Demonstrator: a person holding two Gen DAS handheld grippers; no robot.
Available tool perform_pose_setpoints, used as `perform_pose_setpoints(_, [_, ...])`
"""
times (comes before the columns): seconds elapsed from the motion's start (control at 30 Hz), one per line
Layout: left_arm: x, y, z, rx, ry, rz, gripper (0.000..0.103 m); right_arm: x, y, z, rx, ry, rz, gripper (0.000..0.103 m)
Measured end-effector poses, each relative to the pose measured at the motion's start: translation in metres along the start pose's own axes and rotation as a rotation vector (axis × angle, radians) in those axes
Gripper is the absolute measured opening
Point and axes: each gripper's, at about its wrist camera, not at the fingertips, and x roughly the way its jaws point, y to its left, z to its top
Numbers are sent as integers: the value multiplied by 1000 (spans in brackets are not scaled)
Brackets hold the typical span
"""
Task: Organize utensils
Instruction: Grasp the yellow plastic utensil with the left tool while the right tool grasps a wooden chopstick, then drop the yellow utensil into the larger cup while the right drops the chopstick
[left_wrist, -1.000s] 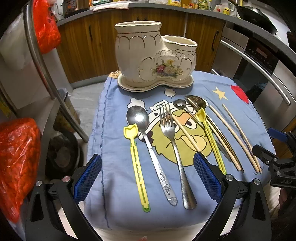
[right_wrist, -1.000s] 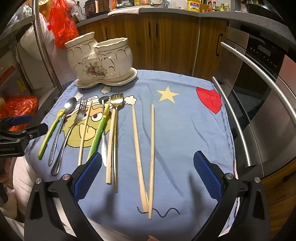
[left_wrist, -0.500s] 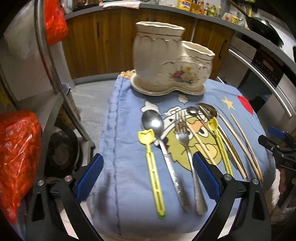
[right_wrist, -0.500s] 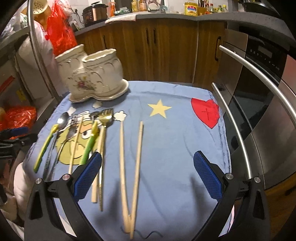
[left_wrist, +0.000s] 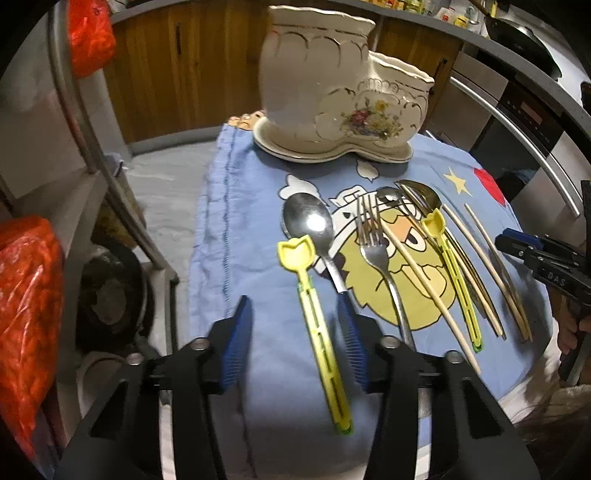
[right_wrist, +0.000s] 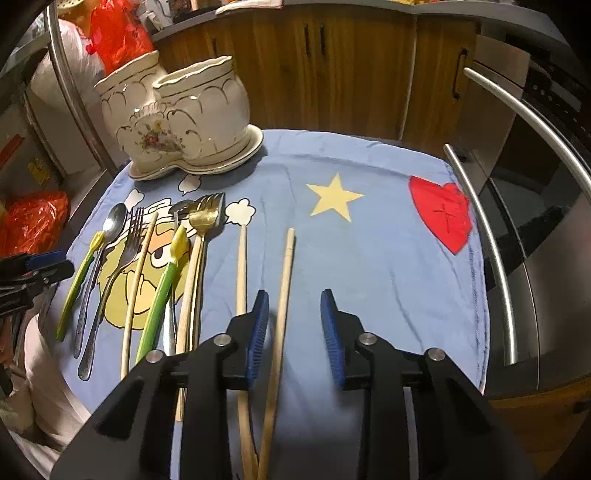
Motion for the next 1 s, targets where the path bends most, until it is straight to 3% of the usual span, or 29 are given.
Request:
perform_pose_setpoints(0.23, [21, -12, 14, 43, 27, 25, 32, 11, -4, 12, -12, 28, -5, 25])
perform_pose_setpoints(0.5, [26, -12, 20, 53, 17, 39, 31, 29, -1, 17, -20, 76, 30, 20])
perform_pose_setpoints(0.77, [27, -6, 15, 61, 29, 58, 26, 29, 2, 15, -47, 49, 12, 10])
perform_pose_setpoints(0.9, [29, -10, 15, 95, 0, 76, 10, 27, 0, 15, -15, 32, 36, 5])
perform_pose_setpoints(1.0, [27, -5, 14, 74, -13, 47, 10, 19, -5, 16, 14, 6, 52, 5])
